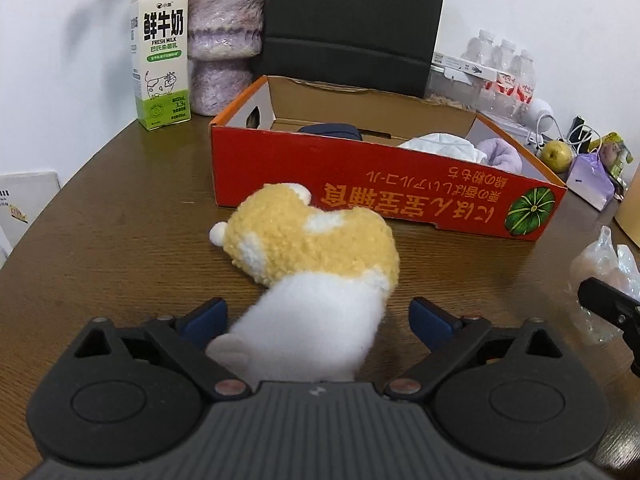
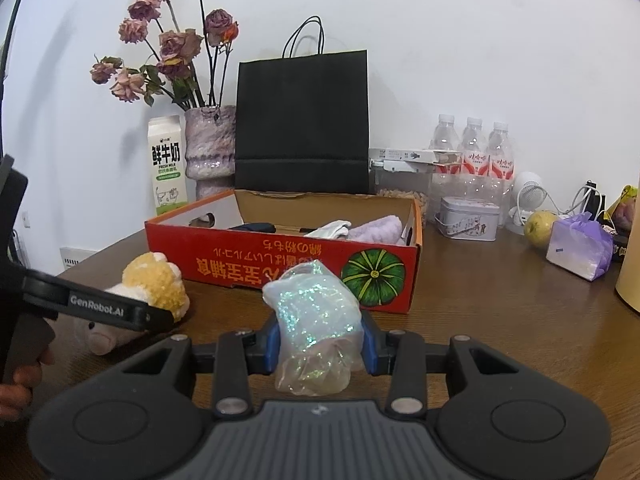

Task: Organize objects
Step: 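Grasp the yellow-and-white plush toy with the left tool while the right tool holds the bag, then carry the plush toy and iridescent bag with both tools over the box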

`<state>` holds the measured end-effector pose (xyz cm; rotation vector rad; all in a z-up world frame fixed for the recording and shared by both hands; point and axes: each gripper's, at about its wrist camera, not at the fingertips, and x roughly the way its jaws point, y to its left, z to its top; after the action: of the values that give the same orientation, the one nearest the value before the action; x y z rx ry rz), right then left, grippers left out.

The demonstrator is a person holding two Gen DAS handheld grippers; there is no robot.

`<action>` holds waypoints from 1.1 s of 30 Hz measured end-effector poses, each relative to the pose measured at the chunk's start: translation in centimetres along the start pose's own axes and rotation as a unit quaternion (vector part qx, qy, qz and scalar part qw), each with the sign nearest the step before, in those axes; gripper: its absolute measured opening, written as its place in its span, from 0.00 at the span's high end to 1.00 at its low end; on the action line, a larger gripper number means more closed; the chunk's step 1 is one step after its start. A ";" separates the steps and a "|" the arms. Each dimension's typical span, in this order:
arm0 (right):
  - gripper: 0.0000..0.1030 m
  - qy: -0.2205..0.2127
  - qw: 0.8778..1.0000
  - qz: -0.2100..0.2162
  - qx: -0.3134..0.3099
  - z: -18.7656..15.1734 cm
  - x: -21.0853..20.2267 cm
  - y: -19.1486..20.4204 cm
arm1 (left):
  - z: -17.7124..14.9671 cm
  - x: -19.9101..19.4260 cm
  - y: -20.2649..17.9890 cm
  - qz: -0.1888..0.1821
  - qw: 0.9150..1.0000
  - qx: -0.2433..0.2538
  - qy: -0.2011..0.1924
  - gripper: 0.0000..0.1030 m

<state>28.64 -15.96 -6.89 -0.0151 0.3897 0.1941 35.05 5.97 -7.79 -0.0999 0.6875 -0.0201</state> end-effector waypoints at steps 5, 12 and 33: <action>0.64 -0.001 1.000 -0.004 0.003 0.0 0.1 0.0 | 0.0 0.0 0.1 -0.009 1.000 -0.001 -0.005 0.34; 0.64 -0.003 1.000 -0.005 0.002 0.0 0.0 0.1 | -0.7 -0.5 -0.6 -0.006 0.999 0.023 -0.022 0.50; 0.64 -0.025 1.000 -0.002 0.003 -0.2 -0.9 0.3 | -3.2 -7.4 -4.8 0.019 0.986 0.064 -0.155 0.50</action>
<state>27.68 -15.84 -6.73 -0.0045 0.3401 0.1886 27.36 1.32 -5.06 0.0335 0.3747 -0.0114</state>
